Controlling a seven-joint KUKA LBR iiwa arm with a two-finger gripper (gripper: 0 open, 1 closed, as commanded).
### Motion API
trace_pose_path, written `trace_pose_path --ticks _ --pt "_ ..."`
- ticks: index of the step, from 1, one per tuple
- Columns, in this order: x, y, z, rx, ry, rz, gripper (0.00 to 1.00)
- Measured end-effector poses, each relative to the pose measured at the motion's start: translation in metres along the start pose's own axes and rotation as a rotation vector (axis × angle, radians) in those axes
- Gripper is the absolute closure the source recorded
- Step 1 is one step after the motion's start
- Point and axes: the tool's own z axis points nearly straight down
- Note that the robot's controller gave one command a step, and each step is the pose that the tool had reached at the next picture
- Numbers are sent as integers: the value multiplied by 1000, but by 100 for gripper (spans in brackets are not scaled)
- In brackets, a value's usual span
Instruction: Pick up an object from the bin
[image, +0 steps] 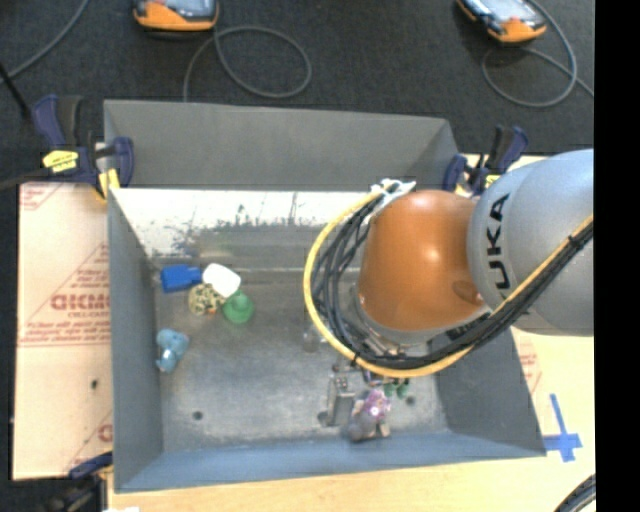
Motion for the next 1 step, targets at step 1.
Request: trace_pose_path --ticks 1 --pt "-2 -40 39 1 -5 -205 0"
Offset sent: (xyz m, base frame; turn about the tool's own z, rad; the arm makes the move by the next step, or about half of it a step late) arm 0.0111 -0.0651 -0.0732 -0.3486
